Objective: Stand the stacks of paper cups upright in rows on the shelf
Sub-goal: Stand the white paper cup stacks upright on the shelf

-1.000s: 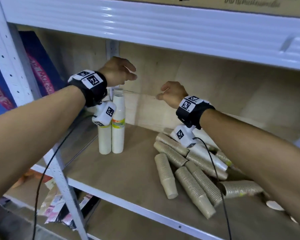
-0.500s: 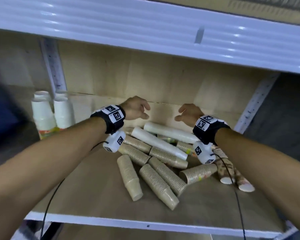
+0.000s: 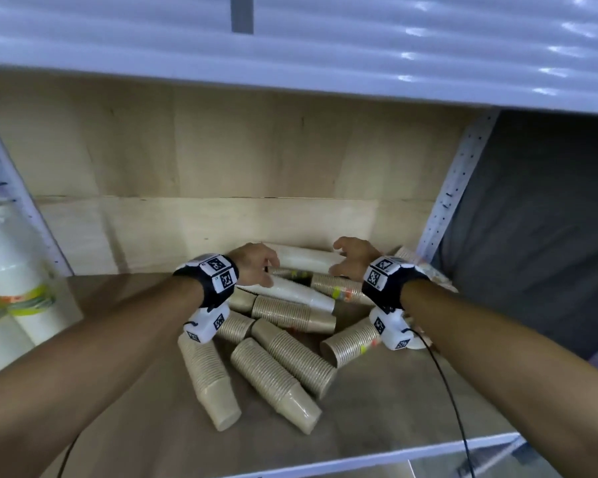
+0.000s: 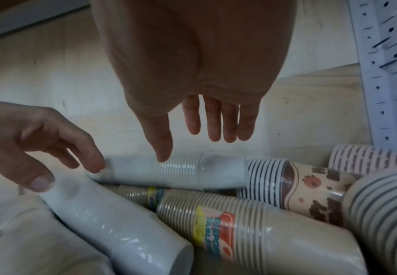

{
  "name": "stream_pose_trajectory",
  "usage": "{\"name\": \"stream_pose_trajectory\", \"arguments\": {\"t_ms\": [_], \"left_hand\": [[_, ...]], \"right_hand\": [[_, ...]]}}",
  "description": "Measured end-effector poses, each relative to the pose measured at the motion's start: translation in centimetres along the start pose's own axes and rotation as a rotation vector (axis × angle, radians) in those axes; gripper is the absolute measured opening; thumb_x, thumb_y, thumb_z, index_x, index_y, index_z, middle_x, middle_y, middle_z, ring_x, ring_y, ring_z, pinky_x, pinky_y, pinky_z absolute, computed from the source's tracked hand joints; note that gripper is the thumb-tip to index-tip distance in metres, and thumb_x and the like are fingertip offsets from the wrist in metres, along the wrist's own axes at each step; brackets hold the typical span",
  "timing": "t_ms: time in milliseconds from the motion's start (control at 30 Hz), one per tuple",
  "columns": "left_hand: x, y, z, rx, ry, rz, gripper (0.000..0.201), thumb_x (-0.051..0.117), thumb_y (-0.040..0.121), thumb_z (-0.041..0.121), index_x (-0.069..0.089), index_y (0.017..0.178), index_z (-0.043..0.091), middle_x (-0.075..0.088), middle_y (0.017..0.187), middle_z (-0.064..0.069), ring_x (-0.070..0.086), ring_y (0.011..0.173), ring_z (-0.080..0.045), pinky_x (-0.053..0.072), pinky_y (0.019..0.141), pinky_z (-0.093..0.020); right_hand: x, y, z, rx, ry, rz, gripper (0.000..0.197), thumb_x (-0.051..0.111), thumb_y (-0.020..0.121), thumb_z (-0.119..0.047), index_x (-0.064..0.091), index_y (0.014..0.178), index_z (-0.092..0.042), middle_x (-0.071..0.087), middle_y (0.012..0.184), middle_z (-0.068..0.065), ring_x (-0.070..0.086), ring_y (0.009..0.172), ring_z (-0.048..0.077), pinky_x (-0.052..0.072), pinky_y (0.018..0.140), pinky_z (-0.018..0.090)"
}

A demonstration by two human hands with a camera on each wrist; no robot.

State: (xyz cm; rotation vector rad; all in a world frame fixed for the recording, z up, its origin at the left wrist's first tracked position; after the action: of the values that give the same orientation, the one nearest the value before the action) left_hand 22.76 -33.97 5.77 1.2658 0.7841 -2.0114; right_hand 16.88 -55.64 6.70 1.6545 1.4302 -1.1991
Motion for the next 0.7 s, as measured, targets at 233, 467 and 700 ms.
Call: {"name": "stream_pose_trajectory", "arguments": {"t_ms": [233, 467, 700], "left_hand": [[2.2, 1.5, 0.3, 0.036, 0.267, -0.062, 0.052, 0.068, 0.088, 0.031, 0.052, 0.138, 0.025, 0.050, 0.140, 0.002, 0.049, 0.126, -0.021, 0.039, 0.106, -0.033], [3.1, 2.6, -0.2, 0.052, 0.413, -0.118, 0.062, 0.068, 0.087, 0.039, 0.045, 0.143, 0.031, 0.054, 0.139, 0.000, 0.051, 0.125, -0.023, 0.043, 0.103, -0.035], [3.1, 2.7, 0.0, 0.096, 0.433, -0.108, 0.061, 0.069, 0.087, 0.035, 0.046, 0.143, 0.028, 0.055, 0.138, -0.001, 0.052, 0.122, -0.023, 0.042, 0.098, -0.032]], "right_hand": [[1.6, 1.2, 0.4, -0.061, -0.086, 0.014, 0.057, 0.072, 0.082, -0.027, 0.049, 0.133, -0.015, 0.055, 0.129, 0.008, 0.055, 0.114, 0.025, 0.047, 0.092, 0.033], [2.1, 1.8, 0.7, -0.069, -0.097, 0.028, 0.060, 0.074, 0.078, -0.030, 0.051, 0.132, -0.019, 0.060, 0.123, 0.005, 0.058, 0.110, 0.025, 0.048, 0.093, 0.035], [2.4, 2.1, 0.8, -0.085, -0.149, 0.091, 0.053, 0.068, 0.081, -0.022, 0.050, 0.132, -0.020, 0.060, 0.122, 0.007, 0.057, 0.111, 0.026, 0.047, 0.095, 0.039]]}}
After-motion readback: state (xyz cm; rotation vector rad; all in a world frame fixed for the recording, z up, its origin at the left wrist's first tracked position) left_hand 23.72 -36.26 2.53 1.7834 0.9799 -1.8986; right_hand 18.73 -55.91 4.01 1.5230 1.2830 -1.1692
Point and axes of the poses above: each hand's wrist, its own y-axis towards the middle knuckle, its own x-axis out of the palm, z = x × y, the point moved 7 cm from there along y, towards the middle knuckle
